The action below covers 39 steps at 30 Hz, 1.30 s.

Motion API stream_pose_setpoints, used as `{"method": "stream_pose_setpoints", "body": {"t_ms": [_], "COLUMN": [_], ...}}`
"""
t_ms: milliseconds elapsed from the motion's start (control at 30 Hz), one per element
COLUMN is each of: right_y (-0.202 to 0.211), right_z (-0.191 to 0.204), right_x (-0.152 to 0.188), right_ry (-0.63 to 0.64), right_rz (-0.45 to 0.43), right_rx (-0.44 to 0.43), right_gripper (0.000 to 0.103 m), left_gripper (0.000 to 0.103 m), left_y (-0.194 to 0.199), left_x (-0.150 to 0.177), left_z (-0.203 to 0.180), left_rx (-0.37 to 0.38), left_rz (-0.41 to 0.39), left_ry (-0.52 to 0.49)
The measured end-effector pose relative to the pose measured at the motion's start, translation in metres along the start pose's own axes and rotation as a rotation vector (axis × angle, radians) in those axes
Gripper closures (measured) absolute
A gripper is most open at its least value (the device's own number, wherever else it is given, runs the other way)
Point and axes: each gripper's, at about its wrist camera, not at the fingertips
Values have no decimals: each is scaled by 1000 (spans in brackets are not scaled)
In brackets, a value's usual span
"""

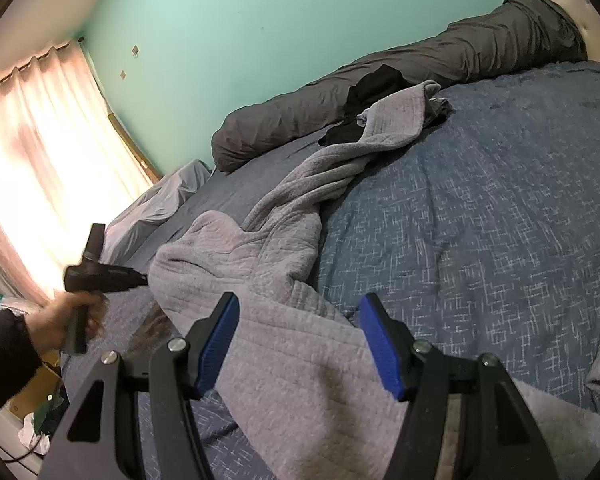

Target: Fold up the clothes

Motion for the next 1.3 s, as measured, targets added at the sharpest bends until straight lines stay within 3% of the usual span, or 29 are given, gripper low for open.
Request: {"method": "stream_pose_setpoints", "body": {"t_ms": [267,533,700,867,1033,1300], "right_y": [13,56,96,133,168,176], "right_z": [4,2,-20,-67,-119,-185], "right_x": [-6,-29,-44,-48,-47,-35], "right_ry": [45,58,138,140,98,-130], "right_rz": [8,53,143,211,274,287], "right_rx": [25,94,195,336,469,538], "right_gripper": [39,39,39,39,39,39], "left_gripper": [98,98,98,98,98,97], "left_y": [92,145,173,201,195,179], "left_x": [-7,0,12,24,40,54], "left_z": [-6,11,29,48,62,71], "left_rx": [13,6,5,4,5,-11], "left_rz": [-55,-111,-134,-157,-142,-125], "left_ry": [-58,-30,-2,27,54,65]}}
Point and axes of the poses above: each gripper's, at about its wrist camera, not at the fingertips, and y roughly against the way its jaws point, z to its left, x to its underside, and after that the axes turned 9 degrees about -z, right-handed
